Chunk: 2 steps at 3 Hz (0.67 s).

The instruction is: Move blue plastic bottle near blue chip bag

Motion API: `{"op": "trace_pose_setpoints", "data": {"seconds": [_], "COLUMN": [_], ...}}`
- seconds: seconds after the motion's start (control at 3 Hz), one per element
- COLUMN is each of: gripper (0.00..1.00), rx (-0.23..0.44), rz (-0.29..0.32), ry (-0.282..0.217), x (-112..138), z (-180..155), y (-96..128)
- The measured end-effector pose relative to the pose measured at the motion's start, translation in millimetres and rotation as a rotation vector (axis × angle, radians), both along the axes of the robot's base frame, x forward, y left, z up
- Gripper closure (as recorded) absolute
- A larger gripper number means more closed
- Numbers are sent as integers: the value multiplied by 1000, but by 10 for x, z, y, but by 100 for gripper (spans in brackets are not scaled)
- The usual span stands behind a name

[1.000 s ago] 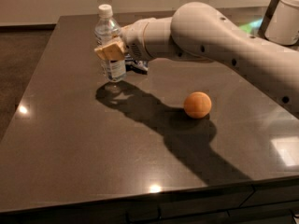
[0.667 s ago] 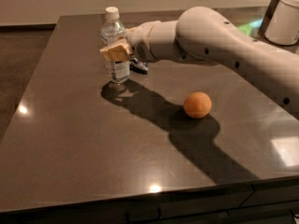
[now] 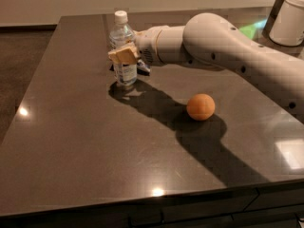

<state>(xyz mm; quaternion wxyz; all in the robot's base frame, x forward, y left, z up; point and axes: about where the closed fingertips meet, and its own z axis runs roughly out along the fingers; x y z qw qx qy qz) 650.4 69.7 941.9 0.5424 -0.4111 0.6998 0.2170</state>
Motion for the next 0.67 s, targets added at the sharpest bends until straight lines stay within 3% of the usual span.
{"op": "trace_pose_setpoints", "data": {"seconds": [0.67], "gripper": [15], "rx": [-24], "rz": [-15], "ry": [-4], "x": [50], "z": [-63], "y": [-96]}}
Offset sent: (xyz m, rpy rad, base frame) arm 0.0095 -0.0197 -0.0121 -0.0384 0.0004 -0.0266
